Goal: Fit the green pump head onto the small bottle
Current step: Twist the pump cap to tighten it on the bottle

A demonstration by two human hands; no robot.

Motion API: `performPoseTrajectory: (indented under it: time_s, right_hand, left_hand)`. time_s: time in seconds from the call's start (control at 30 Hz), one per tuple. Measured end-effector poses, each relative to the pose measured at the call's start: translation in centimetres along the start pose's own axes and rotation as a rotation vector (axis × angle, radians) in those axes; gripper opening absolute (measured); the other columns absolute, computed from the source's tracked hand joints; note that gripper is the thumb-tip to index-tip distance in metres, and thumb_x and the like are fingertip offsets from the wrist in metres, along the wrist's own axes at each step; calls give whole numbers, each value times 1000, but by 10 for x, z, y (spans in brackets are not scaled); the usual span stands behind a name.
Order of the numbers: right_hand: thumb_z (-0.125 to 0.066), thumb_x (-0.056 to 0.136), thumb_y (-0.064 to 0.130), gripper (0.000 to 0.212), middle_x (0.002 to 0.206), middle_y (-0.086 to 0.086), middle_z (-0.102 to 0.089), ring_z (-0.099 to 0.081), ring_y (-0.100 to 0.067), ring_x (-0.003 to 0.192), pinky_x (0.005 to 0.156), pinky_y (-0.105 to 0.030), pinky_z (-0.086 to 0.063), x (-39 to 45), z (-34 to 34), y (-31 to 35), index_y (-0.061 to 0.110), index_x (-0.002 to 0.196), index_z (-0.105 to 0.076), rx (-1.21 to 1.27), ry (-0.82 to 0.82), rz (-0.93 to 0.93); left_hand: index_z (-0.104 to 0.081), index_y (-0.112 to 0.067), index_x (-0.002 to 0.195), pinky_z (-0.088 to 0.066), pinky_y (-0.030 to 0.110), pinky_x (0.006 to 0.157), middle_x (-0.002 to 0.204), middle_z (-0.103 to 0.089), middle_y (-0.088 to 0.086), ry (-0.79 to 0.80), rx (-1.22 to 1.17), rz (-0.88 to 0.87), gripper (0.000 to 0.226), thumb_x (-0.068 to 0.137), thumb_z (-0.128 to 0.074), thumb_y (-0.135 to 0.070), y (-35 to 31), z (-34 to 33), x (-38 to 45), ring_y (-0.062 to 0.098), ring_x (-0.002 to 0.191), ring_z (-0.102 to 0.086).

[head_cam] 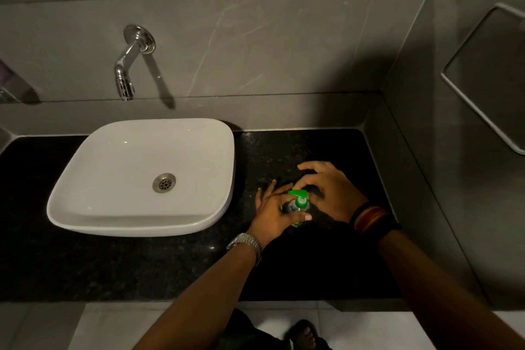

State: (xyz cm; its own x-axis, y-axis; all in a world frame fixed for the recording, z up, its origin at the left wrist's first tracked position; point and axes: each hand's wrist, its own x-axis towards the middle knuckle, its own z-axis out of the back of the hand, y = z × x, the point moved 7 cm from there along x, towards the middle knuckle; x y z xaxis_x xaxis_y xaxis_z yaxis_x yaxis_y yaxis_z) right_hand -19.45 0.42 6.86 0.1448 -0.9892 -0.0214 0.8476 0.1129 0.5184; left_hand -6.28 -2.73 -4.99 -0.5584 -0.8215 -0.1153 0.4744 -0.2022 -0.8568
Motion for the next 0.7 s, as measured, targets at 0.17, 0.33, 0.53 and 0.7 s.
performPoseTrajectory:
  time_s: [0.17,0.33,0.53,0.7]
  right_hand:
    - [-67,81,29,27,148,6,-44,-32,-18,141,114,-50,-29,12,5,9,35,107,-73,-130,193,27]
    - [-68,79,32,20,138,8,-50,-37,-16,136,111,-43,-28,14,-2,19,35,99,-71,-209,212,87]
    - [-68,82,27,9,135,11,-50,-35,-14,135,111,-41,-22,12,-8,19,33,86,-74,-204,234,106]
    - [-69,81,23,14,139,12,-49,-31,-14,138,115,-44,-20,12,-6,21,34,86,-76,-211,242,117]
  left_hand:
    - [-65,-50,129,18,47,118,161,-40,-17,9,14,6,57,76,-79,-61,-5,1,-2,19,158,-3]
    - [-57,-72,117,18,50,118,158,-39,-24,3,13,-12,48,78,-80,-57,-10,3,-2,25,159,-3]
    - [-60,-75,106,18,53,118,159,-41,-21,9,-26,-10,40,79,-81,-55,-9,2,-1,24,159,-3]
    - [-70,-52,120,19,51,118,161,-42,-16,14,-34,13,43,80,-82,-51,-8,3,-1,23,159,-3]
